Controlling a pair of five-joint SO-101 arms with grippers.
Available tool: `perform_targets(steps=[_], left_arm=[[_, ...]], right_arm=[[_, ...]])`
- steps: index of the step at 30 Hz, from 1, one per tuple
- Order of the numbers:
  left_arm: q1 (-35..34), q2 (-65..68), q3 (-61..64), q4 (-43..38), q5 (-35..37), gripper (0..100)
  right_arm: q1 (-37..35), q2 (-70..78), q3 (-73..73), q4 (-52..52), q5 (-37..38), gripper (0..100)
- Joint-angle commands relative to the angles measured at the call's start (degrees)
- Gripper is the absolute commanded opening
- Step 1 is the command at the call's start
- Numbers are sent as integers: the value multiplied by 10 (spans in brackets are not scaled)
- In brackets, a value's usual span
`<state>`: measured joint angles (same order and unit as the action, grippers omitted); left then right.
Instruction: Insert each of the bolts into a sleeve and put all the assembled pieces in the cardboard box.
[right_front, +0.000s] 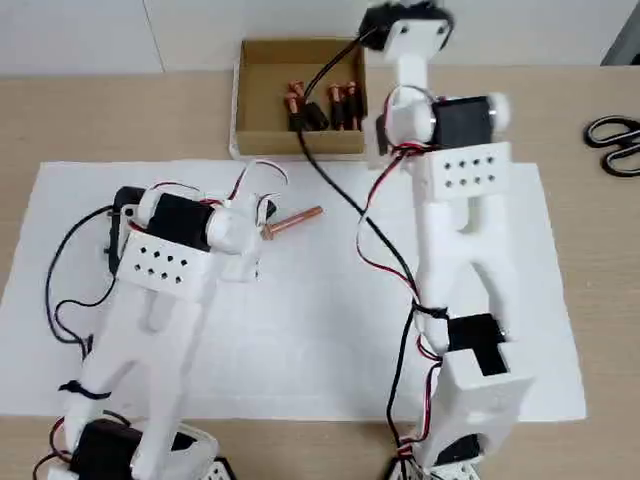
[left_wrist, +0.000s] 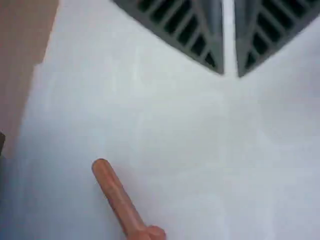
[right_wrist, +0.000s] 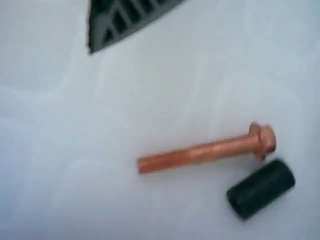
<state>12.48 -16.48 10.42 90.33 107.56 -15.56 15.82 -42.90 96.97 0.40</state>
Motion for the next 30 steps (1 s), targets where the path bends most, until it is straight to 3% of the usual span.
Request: perform_targets(steps=[1, 9, 13, 25, 27, 30], left_arm=[[-35, -10, 13, 14, -15, 8], [-113, -11, 65, 4, -34, 8], [-151, -11, 96, 4, -35, 8], [-228, -11, 172, -55, -62, 8], [-224, -11, 171, -79, -80, 8], [-198, -11, 170, -149, -170, 8]], right_arm=[[-58, -16, 31, -24, 124, 284], [-89, 76, 37, -122, 498, 284], [-88, 121, 33, -162, 603, 284], [-96, 175, -6, -301, 607, 284], [-86, 168, -11, -332, 542, 284], [-44, 139, -11, -332, 331, 284]])
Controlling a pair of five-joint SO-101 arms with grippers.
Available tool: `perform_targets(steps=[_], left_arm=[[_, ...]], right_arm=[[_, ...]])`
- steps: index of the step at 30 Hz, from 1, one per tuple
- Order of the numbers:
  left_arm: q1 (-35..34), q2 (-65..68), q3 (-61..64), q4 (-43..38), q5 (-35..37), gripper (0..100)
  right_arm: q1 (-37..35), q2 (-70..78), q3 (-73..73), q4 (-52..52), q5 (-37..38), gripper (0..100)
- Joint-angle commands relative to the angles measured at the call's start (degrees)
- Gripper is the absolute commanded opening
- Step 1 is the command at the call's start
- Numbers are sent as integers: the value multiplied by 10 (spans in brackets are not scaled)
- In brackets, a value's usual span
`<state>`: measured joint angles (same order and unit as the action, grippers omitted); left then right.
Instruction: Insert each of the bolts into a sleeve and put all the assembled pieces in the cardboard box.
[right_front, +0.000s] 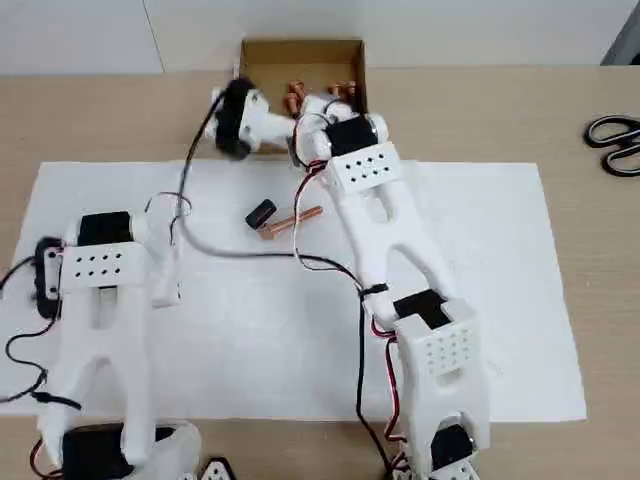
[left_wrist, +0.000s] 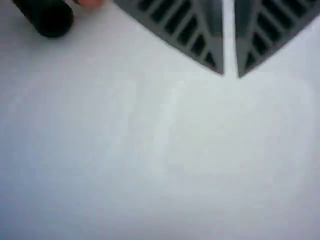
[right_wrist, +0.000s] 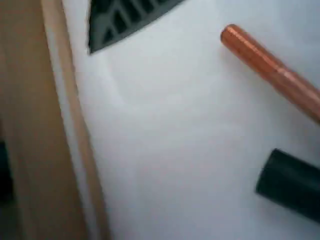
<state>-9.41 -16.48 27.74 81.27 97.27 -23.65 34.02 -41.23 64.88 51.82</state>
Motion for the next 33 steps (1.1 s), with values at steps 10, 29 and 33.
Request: perform_targets(steps=[10, 29, 33], left_arm=[[42, -9, -22, -66, 0, 8], [203, 273, -245, -245, 389, 92], [214, 295, -282, -224, 431, 93]], right_arm=[[120, -156, -25, 144, -478, 284], [104, -247, -26, 289, -477, 284], [108, -255, -25, 291, -474, 284]])
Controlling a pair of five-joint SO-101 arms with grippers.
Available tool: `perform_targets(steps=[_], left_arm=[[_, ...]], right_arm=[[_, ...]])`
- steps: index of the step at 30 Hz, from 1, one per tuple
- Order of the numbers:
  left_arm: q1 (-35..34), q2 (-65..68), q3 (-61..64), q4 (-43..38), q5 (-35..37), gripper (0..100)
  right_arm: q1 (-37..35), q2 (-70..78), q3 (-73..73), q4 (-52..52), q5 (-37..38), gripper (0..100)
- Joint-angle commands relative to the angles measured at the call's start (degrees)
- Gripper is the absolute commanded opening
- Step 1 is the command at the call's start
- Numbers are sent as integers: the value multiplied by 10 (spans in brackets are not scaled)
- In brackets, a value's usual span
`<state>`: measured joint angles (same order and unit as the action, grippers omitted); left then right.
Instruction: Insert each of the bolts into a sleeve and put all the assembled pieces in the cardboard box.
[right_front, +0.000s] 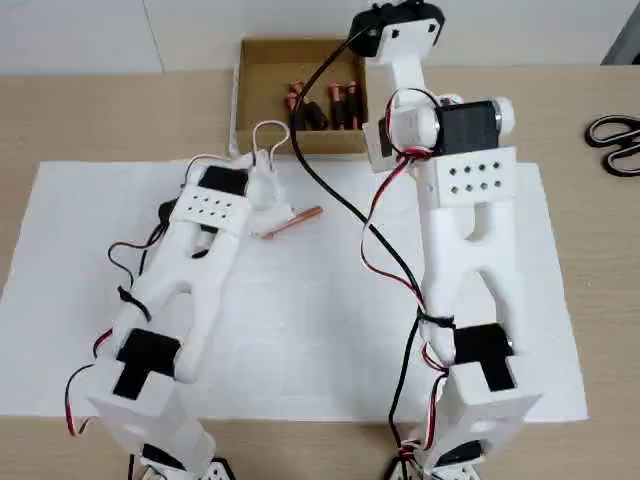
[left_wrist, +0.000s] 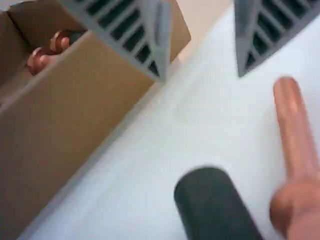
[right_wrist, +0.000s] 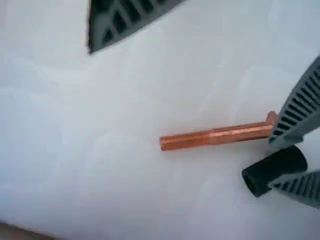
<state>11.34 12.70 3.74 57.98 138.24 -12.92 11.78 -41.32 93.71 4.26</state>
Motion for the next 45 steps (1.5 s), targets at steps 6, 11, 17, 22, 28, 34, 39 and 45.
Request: perform_targets(steps=[6, 11, 17, 22, 28, 34, 39, 45], left_arm=[[12, 21, -64, 38, 50, 93], [11, 64, -70, 15, 48, 93], [21, 177, -145, 2, -32, 93], [34, 239, -258, 74, -58, 94], [31, 245, -407, 229, -62, 94], [53, 242, -529, 419, 14, 94], [98, 246, -510, 415, 113, 95], [84, 250, -458, 424, 156, 189]], right_arm=[[0, -31, -24, -4, 24, 284], [0, -31, -24, -8, 48, 284], [0, -31, -24, -18, 51, 284], [0, -31, -24, -20, 51, 284], [15, -31, -24, -20, 51, 284], [19, -31, -24, -27, 52, 284], [19, -31, -24, -28, 52, 284], [29, -30, -24, -28, 79, 284]])
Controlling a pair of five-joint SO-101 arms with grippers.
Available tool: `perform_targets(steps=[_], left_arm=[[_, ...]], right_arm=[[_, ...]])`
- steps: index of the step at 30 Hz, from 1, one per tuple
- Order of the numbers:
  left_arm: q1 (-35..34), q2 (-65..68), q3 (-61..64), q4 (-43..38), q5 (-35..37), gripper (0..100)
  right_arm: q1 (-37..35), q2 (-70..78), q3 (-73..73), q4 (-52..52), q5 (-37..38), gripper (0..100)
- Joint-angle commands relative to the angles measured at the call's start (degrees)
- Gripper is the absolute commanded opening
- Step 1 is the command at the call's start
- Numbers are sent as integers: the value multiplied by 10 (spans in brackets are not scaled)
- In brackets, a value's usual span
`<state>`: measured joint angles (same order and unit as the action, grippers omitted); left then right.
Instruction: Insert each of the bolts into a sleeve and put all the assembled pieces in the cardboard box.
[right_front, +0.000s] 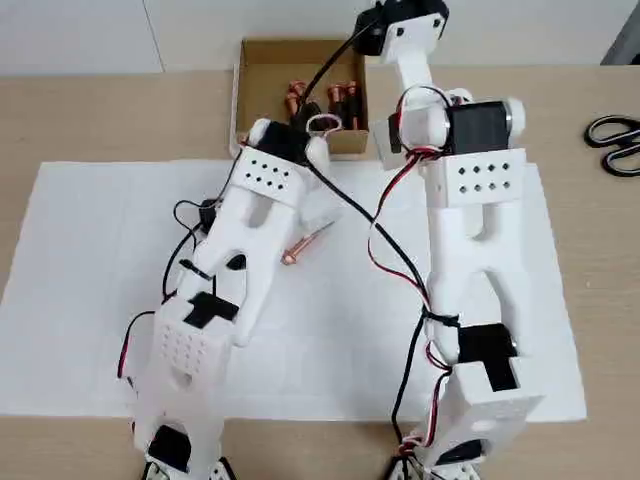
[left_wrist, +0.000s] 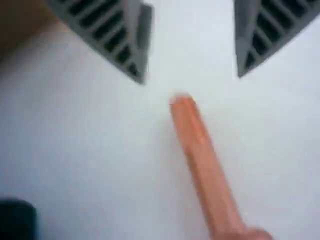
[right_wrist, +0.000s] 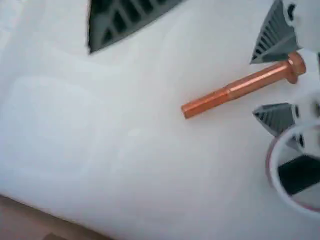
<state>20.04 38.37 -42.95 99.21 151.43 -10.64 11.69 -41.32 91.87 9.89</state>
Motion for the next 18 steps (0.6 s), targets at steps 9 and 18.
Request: perform_targets(steps=[9, 18], left_arm=[[-2, -2, 58, 11, 64, 281], [-10, 19, 123, -34, 64, 280]], right_arm=[[7, -29, -24, -15, 47, 284], [6, -30, -23, -34, 48, 284]])
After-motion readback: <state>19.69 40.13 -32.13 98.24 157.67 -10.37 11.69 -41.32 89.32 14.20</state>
